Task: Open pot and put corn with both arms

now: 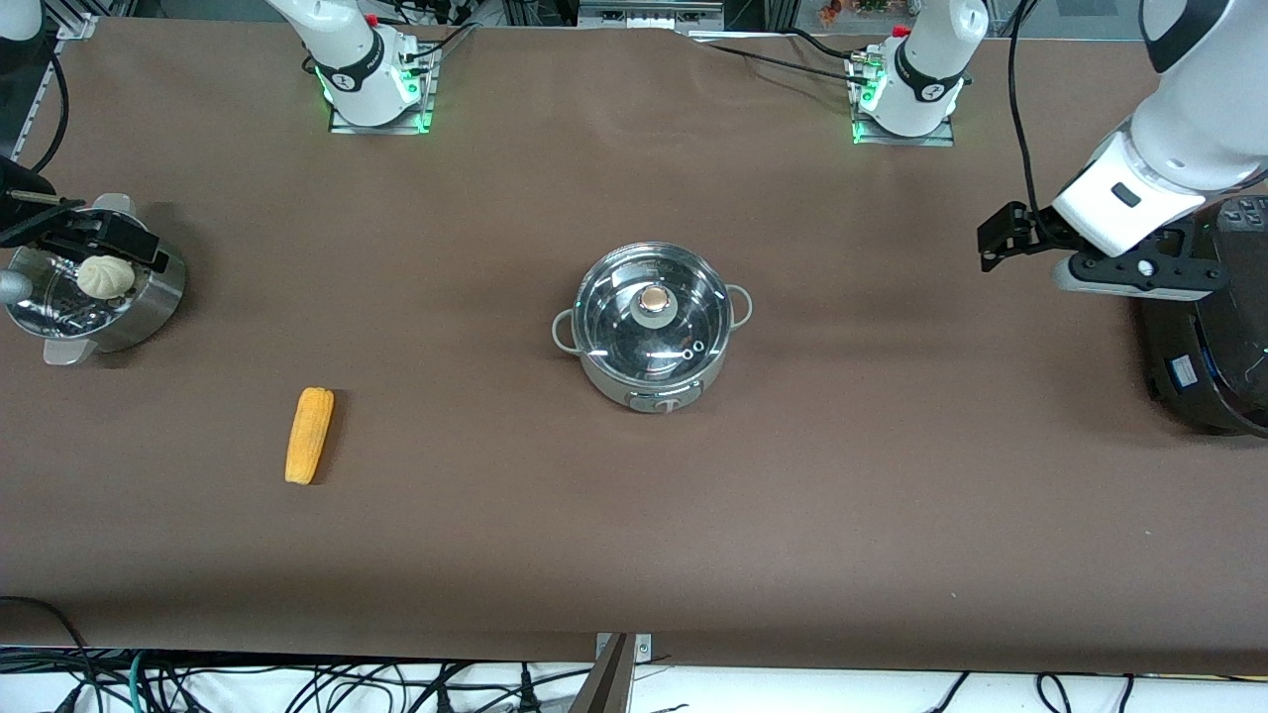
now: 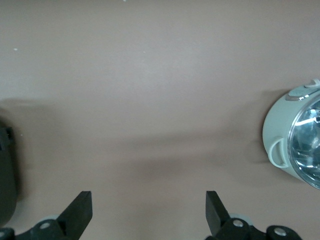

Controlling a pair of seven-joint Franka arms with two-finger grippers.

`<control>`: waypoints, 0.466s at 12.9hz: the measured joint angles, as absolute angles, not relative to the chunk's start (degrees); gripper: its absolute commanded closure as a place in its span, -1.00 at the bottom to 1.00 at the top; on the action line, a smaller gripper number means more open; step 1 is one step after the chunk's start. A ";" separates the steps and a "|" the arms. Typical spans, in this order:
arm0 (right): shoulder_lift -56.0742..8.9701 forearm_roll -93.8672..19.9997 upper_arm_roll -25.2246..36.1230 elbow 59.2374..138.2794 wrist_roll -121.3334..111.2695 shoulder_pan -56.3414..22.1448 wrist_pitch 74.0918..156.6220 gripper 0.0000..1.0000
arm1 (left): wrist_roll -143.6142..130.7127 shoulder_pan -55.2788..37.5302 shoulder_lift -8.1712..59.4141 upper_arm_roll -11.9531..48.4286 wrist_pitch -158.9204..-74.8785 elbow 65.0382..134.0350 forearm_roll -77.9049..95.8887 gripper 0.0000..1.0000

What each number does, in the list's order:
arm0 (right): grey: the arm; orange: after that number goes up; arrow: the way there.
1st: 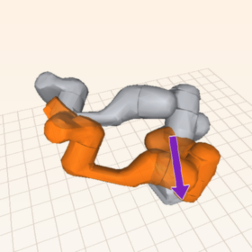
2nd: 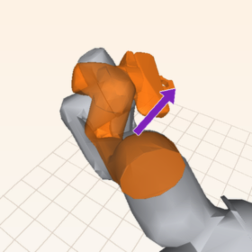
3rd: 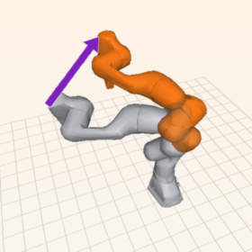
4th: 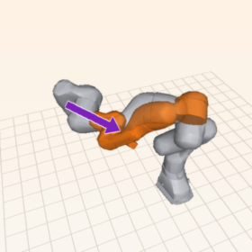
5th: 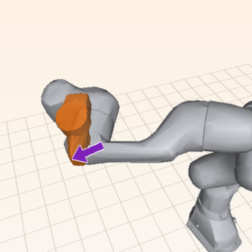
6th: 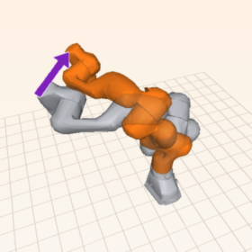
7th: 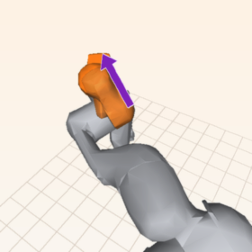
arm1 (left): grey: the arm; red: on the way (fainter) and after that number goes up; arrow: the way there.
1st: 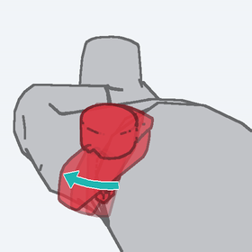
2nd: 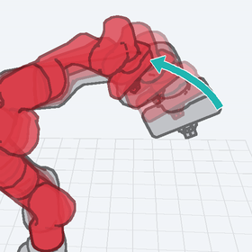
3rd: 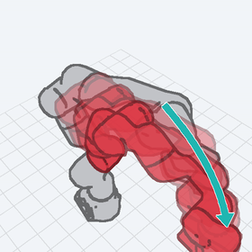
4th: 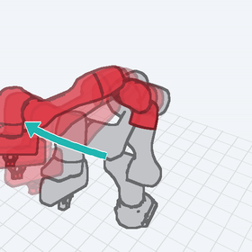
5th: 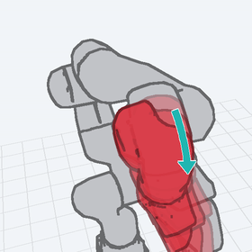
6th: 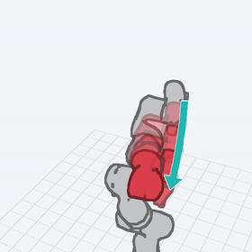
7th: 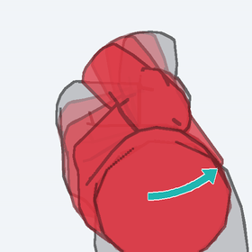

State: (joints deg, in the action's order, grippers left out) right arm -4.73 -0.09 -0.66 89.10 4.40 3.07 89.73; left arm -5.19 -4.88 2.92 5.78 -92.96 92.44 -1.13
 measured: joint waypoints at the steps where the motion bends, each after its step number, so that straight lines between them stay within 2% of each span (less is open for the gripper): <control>1: -4.73 -0.09 -0.66 89.10 4.40 3.07 89.73 -1.00 | -5.28 -5.01 3.23 6.42 -92.91 92.44 -1.13 -1.00; 6: -4.75 -0.10 -0.66 89.10 4.39 3.10 89.73 -1.00 | -5.33 -5.11 3.87 6.71 -92.45 92.44 -1.13 -1.00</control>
State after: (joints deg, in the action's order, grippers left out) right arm -4.75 -0.10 -0.66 89.10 4.39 3.10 89.73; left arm -5.33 -5.11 3.87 6.71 -92.45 92.44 -1.13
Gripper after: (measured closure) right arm 0.000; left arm 0.000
